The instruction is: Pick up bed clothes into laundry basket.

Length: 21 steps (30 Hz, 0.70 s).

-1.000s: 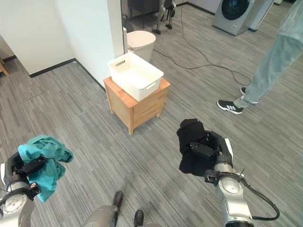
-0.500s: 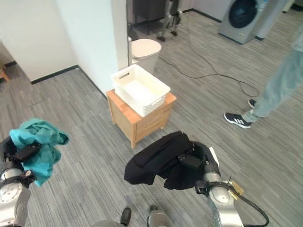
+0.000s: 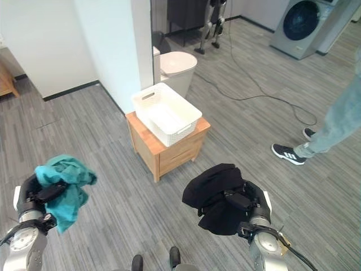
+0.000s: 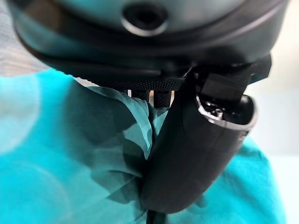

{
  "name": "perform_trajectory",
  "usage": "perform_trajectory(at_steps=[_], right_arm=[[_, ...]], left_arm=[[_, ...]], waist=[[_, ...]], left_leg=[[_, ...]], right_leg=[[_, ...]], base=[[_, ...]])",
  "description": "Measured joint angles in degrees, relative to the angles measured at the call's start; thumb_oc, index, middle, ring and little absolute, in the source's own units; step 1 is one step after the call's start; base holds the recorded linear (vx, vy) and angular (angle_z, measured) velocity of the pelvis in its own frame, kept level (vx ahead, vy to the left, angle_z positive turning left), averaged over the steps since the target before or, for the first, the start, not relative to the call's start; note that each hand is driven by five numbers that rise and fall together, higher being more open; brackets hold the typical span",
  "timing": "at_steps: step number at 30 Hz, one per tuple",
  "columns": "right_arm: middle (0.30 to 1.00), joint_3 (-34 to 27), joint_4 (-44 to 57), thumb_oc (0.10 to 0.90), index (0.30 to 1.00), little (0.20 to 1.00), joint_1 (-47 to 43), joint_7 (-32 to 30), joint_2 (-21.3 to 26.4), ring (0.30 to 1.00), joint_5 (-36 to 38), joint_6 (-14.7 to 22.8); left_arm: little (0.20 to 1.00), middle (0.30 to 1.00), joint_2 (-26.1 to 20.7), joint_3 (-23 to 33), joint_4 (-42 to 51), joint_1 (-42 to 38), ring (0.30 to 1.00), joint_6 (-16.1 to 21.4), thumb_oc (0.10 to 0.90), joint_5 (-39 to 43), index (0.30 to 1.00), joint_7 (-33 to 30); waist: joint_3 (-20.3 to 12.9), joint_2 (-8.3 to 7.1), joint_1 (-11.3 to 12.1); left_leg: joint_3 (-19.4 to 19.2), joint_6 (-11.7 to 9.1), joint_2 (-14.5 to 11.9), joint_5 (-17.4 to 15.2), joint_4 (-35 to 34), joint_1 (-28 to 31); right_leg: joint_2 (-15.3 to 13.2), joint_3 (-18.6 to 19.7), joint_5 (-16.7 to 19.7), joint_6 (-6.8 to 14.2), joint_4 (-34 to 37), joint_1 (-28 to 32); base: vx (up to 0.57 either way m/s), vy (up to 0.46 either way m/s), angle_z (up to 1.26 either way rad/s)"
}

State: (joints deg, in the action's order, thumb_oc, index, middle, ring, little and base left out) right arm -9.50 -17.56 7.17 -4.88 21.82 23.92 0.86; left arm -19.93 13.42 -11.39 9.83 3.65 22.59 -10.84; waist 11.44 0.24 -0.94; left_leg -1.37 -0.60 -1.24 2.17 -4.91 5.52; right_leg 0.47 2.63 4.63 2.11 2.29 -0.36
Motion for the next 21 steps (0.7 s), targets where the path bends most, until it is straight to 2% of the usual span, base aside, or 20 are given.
perform_trajectory(at_steps=[2,5,8,12,14,15,16,17,19,21], right_arm=[[0.3,0.0,0.2,0.4,0.3,0.3,-0.5,-0.3,0.3,0.3,0.2,-0.1],[0.3,-0.3,0.4,0.4,0.3,0.3,-1.0,-0.5,3.2,0.3,1.3,-0.5],[0.3,-0.2,0.4,0.4,0.3,0.3,-3.3,-0.5,10.0,0.3,1.7,-1.3],[0.3,-1.7,0.3,0.4,0.3,0.3,-9.5,-0.7,16.4,0.3,3.0,-1.0],[0.3,-2.4,0.2,0.4,0.3,0.3,-12.4,-1.0,18.2,0.3,3.7,-0.6],[0.3,-2.0,0.3,0.4,0.3,0.3,-14.7,-0.9,19.7,0.3,3.6,-0.6],[0.3,-1.7,0.4,0.4,0.3,0.3,-15.1,-0.9,20.2,0.3,3.6,-0.5],[0.3,-1.2,0.5,0.4,0.3,0.3,-15.2,-0.4,20.6,0.3,3.4,-0.5],[0.3,-0.4,1.2,0.4,0.3,0.3,-15.2,0.2,21.9,0.3,2.9,-0.4],[0.3,0.2,1.6,0.4,0.3,0.3,-15.1,1.0,24.7,0.3,2.0,-0.4]], left_arm=[[0.3,0.3,0.1,0.2,-0.1,0.6,0.3,-0.3,0.4,0.5,0.3,0.1],[0.3,0.3,-0.1,0.1,-1.5,-0.7,0.3,-0.5,0.4,0.4,0.3,0.4],[0.3,0.3,-1.1,-0.2,-1.6,-3.5,0.3,-0.7,0.4,0.4,0.3,0.4],[0.3,0.3,-4.4,-0.6,-1.5,-4.5,0.3,-0.4,0.4,1.0,0.3,0.1],[0.3,0.3,-6.0,-2.0,-1.9,-5.7,0.3,-0.3,0.4,2.2,0.3,-0.1],[0.3,0.3,-6.2,-3.2,-2.5,-6.9,0.3,-0.3,0.4,2.6,0.3,-0.1],[0.3,0.3,-7.0,-4.8,-2.6,-7.3,0.3,-0.3,0.4,3.0,0.3,0.0],[0.3,0.3,-7.7,-6.0,-2.4,-7.4,0.3,-0.2,0.4,3.2,0.3,0.5],[0.3,0.3,-8.1,-6.1,-2.0,-7.6,0.3,-0.2,0.4,3.6,0.3,1.2],[0.3,0.3,-8.6,-6.5,-1.8,-9.0,0.3,-0.2,0.4,4.9,0.3,1.4]], waist=[[0.0,-0.11,0.4],[0.0,-0.2,-0.2],[0.0,-0.31,-0.1],[0.0,-0.65,0.0],[0.2,-0.72,-0.2],[1.7,0.63,-0.1],[2.0,0.93,-0.6],[1.8,0.08,-1.4],[1.5,-1.18,-1.9],[2.4,0.03,-3.7]], left_leg=[[-1.9,0.2,0.0,-0.2,0.0,-0.1],[-1.7,0.3,0.3,-0.3,-0.1,0.3],[-1.1,0.2,0.4,-0.3,-0.1,0.4],[-0.9,0.4,0.7,-0.5,-0.2,0.2],[-1.0,1.5,1.2,-1.3,0.2,0.3],[-0.8,2.3,-0.2,-1.4,1.3,0.1],[-0.4,2.5,-0.3,-1.1,1.9,0.3],[0.6,3.1,0.5,-1.6,1.2,1.1],[0.7,3.8,1.9,-1.6,0.6,1.0],[2.6,4.5,1.2,-1.6,1.1,-1.2]], right_leg=[[-1.0,-2.6,0.8,0.4,0.6,-0.2],[-1.2,-2.8,2.5,0.0,2.9,1.5],[-1.4,-3.8,2.5,0.0,2.9,1.9],[-1.6,-4.0,2.2,0.5,2.4,1.9],[-1.9,-4.1,1.2,1.9,-3.2,-0.8],[-1.4,-3.9,-0.5,3.8,-13.3,-5.7],[-1.8,-3.9,-1.6,5.1,-18.9,-8.0],[-3.3,-4.2,-3.9,6.6,-25.0,-11.3],[-6.3,-4.2,-4.2,6.7,-24.7,-14.1],[-6.8,-3.6,-4.2,7.8,-13.2,-15.0]], base=[[-0.04,-0.027,-0.39],[-0.01,-0.009,-0.03],[-0.01,0.022,0.11],[-0.02,0.078,0.04],[0.07,0.116,0.02],[0.3,0.016,0.1],[0.42,-0.054,0.21],[0.54,-0.107,0.4],[0.52,-0.172,0.28],[0.37,-0.194,0.41]])
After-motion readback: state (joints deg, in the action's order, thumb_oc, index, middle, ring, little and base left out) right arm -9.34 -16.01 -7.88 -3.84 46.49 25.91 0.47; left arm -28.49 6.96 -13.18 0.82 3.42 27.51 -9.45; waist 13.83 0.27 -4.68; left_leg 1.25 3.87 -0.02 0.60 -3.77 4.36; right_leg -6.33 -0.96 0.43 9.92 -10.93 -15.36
